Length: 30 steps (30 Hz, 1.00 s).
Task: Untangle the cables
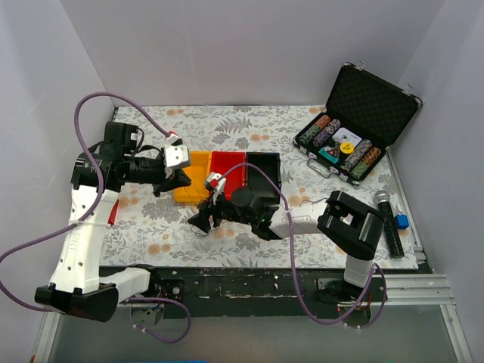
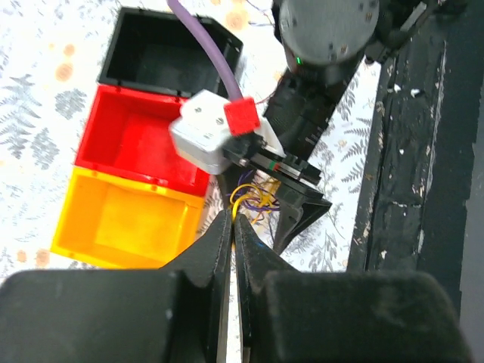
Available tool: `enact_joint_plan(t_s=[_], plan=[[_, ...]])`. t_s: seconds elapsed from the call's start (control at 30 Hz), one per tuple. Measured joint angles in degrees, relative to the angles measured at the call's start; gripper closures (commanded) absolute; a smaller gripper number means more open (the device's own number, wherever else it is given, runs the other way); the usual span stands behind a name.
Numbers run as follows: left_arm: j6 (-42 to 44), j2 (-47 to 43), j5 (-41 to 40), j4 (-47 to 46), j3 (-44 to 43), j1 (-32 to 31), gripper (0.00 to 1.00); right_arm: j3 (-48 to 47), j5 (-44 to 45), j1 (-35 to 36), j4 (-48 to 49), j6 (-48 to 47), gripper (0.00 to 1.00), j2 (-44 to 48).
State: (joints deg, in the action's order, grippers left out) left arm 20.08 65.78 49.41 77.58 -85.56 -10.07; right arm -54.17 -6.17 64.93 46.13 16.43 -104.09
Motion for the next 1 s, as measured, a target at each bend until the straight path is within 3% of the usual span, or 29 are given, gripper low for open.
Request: enact_joint_plan(t_s=[0.13,0.27,0.53,0.63,0.73,1.0], plan=[[-4.17,0.15,1.14,-3.02,-4.31,0.0,1.0,7.02,0.48,-0.02,0.0,1.44,0.3,0.46],[-14.47,-2.49,0.11,-16.63,-3.02,0.0,1.0,14.84,0.96,-0.02,-0.13,3.23,0.32,2.69],[-31.1,-8.68,-3.28,-39.82,-1.36,0.0,1.0,26.84,3.37,-0.04,0.42,7.21,0.51,9.57],[-35.23,-8.31,-4.26,-45.53,-2.69,0.04,1.0,30.62,4.24,-0.02,0.94,8.63,0.48,12.04],[-36.85,-7.65,-3.56,-47.56,-3.5,0.07,1.0,33.77,6.08,-0.02,-0.79,9.35,0.36,16.61],[-34.21,-7.8,2.43,-43.12,-2.23,0.11,1.0,29.55,12.87,-0.02,-16.55,4.87,0.29,40.72]])
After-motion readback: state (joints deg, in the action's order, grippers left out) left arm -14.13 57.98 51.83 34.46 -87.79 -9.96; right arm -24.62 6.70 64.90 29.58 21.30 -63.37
